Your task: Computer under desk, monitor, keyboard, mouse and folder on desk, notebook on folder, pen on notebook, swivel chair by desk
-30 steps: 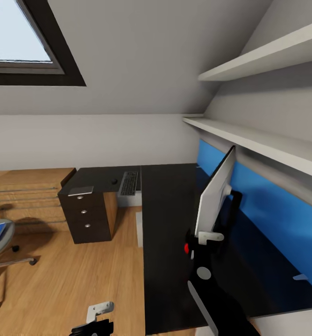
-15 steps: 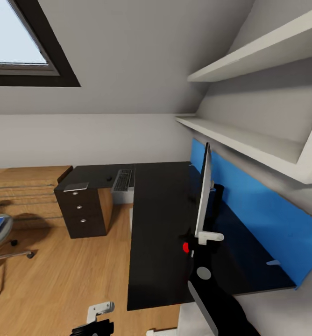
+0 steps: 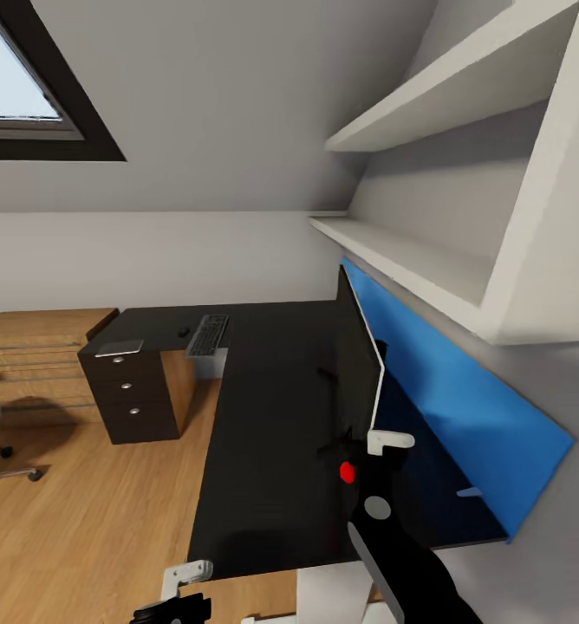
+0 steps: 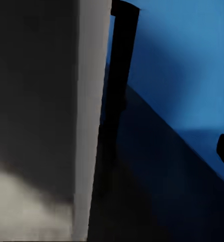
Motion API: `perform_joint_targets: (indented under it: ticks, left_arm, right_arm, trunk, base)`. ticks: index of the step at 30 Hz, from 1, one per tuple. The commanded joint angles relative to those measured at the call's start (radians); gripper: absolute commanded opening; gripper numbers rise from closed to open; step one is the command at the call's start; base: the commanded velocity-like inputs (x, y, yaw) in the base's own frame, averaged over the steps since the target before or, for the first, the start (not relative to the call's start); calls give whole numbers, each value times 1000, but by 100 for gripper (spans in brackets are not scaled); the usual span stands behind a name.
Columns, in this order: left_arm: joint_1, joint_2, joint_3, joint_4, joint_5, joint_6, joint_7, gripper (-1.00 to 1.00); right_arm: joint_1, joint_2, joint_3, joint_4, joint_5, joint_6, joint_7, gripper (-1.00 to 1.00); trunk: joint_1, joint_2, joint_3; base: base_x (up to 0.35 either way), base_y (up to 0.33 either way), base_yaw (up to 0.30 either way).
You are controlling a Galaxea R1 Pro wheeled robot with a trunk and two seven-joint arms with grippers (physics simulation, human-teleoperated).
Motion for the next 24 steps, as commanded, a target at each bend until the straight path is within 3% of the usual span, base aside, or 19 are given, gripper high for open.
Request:
perform_joint_targets:
  ticks: [1,8,24]
  left_arm:
    - [-1,0,-1,-2,11,3,10,100]
    - [-1,1,0,-2,11,3,10,100]
    - [-1,1,0,-2,11,3,10,100]
  right_arm:
    - [-1,-1,2,2,-10,6,-8,100]
    - [-1,0,3,15,-10,6,-8,100]
    - [-1,0,4,16,-10,5,-6,100]
  trunk:
    - [0,-1,-1]
    - [0,-1,-1]
    - [0,-1,-1]
  base:
    - [1,-249,0]
    - [0,-109,0]
    - [0,-4,0]
